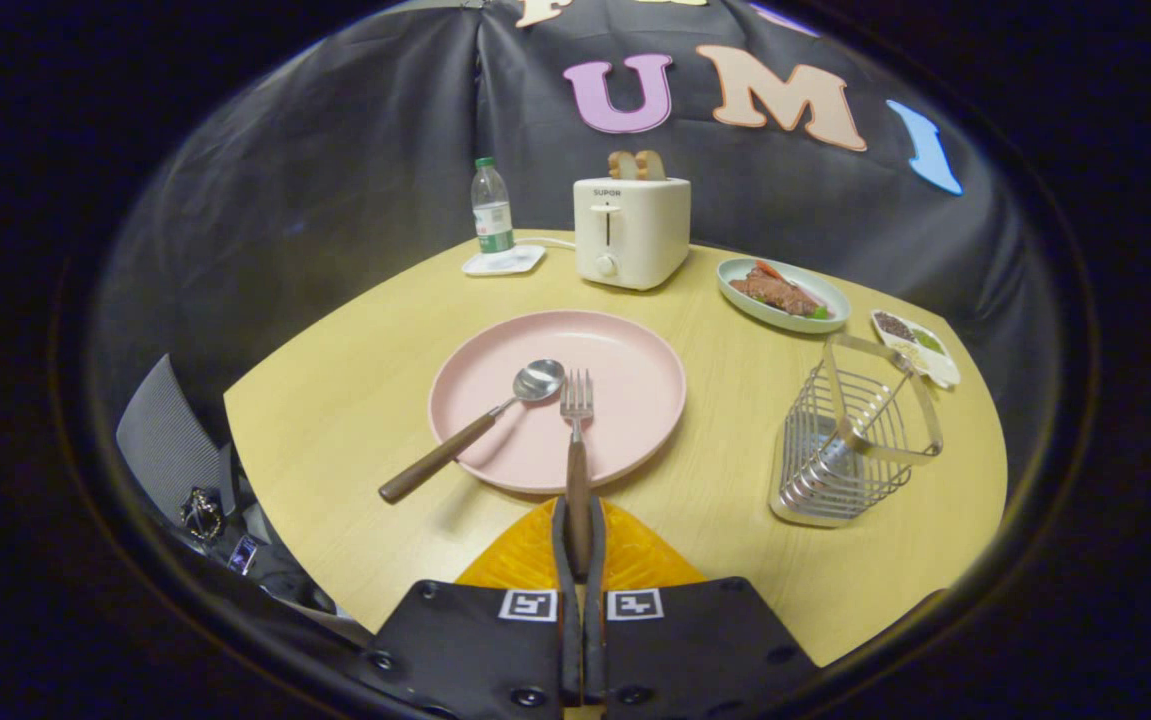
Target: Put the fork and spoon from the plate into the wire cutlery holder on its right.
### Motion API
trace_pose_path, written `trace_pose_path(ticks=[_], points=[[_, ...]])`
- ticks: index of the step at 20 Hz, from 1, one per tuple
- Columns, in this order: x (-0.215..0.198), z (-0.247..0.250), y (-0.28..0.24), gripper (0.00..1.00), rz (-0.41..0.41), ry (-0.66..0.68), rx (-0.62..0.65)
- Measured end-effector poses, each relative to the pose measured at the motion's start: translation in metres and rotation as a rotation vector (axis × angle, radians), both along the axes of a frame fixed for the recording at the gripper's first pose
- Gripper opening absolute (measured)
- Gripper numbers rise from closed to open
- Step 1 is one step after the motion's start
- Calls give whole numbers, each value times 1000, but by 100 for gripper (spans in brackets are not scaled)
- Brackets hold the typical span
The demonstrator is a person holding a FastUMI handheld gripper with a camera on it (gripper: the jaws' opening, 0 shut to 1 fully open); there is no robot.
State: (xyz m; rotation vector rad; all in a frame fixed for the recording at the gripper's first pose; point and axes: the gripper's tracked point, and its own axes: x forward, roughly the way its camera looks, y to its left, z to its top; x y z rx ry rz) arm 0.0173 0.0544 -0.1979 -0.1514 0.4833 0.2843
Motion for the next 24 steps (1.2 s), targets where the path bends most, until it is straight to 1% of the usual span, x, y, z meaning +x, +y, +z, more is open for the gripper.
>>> trace_pose_path(ticks=[4, 8, 15, 20, 24], points=[[-3, 13, -11, 4, -37, -5, 6], [-4, 32, -24, 4, -83, -7, 52], [-10, 83, -64, 4, -152, -48, 81], [-18, 119, -99, 4, -180, -75, 40], [-27, 130, -132, 4, -214, -45, 10]])
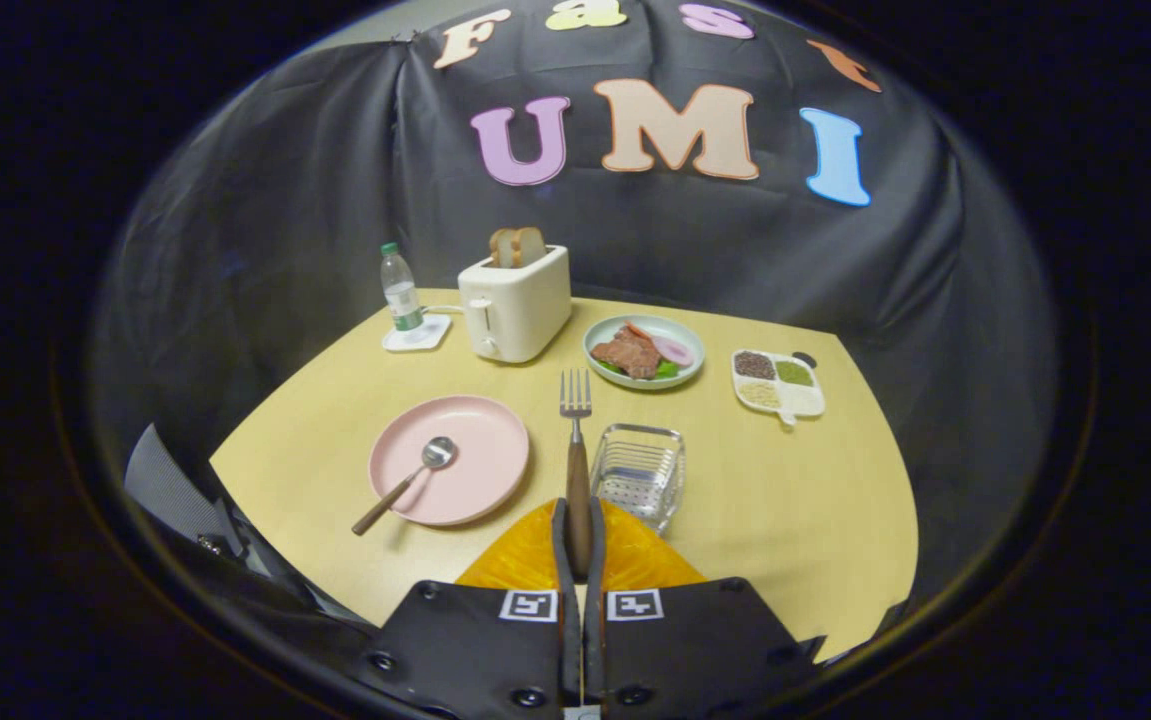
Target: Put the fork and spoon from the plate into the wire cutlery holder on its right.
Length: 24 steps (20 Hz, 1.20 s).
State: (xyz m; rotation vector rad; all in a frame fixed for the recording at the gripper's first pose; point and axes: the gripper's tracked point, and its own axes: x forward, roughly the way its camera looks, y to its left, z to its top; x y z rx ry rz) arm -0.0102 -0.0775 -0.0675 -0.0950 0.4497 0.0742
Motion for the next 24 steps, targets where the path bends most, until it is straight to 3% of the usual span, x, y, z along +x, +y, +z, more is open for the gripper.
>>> trace_pose_path(ticks=[18, 23, 24], points=[[-6, -40, -36, 6, -1, 341, -51], [2, -40, -38, 10, -2, 365, -86], [4, -40, -37, 19, -2, 366, -78]])
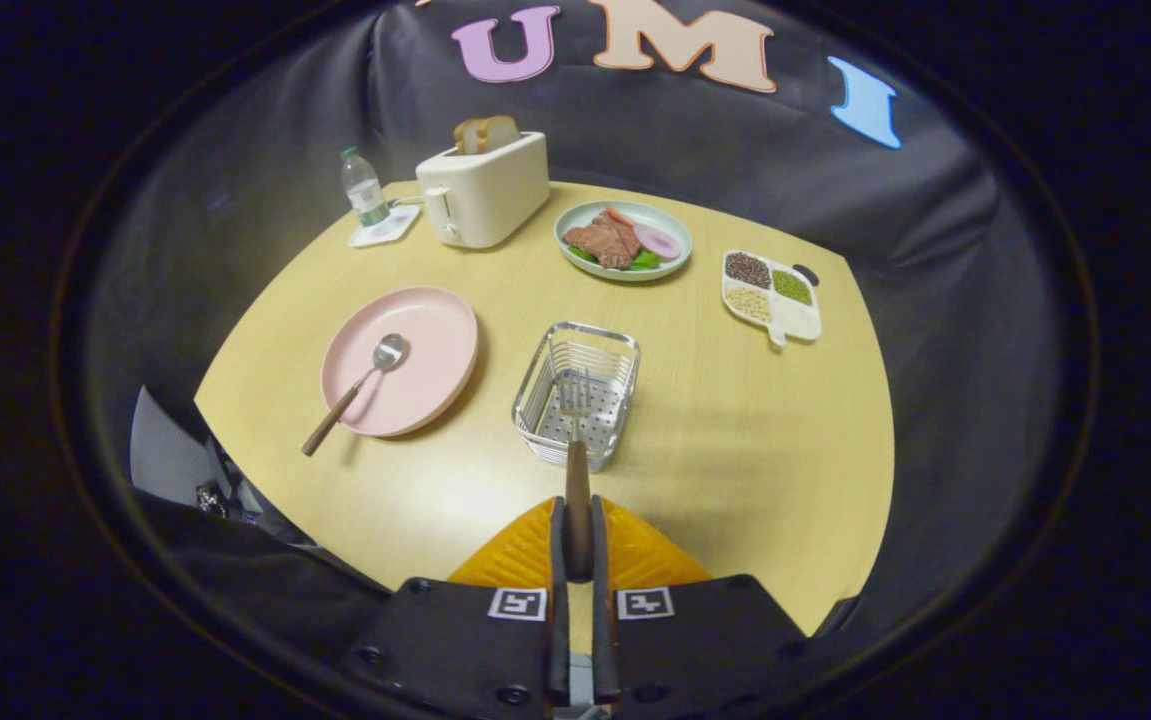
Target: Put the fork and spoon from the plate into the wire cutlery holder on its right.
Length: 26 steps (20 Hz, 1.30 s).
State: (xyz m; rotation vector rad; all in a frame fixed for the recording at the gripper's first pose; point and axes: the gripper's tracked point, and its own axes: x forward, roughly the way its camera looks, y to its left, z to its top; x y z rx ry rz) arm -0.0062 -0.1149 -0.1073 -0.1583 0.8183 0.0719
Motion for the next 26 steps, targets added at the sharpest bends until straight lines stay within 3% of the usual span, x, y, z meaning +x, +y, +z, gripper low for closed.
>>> trace_pose_path(ticks=[9, 19, 26], points=[[7, 11, -6, 100, -46, -82, 17], [11, 55, -8, 100, -168, -388, -38], [14, 55, 70, 100, -216, -562, 44]])
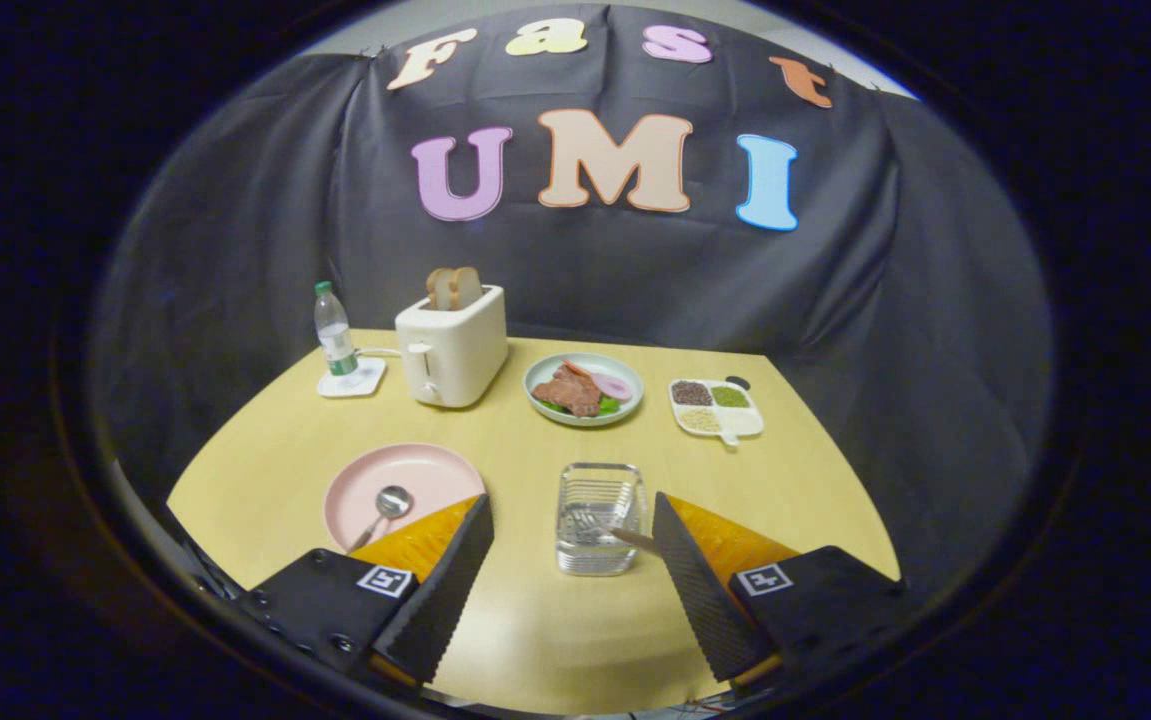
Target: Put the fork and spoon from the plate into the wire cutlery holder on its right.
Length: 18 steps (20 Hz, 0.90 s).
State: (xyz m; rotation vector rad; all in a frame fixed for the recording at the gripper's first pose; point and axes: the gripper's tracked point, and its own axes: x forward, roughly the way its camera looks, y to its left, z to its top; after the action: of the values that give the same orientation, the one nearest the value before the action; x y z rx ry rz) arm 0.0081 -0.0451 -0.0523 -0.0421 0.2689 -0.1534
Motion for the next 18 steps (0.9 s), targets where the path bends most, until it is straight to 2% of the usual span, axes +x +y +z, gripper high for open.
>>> trace_pose_path(ticks=[4, 9, 18], points=[[2, -23, 34, 100, -36, -36, 18], [4, -52, 85, 100, -26, -52, 36], [1, -128, 167, 99, 92, 57, 42]])
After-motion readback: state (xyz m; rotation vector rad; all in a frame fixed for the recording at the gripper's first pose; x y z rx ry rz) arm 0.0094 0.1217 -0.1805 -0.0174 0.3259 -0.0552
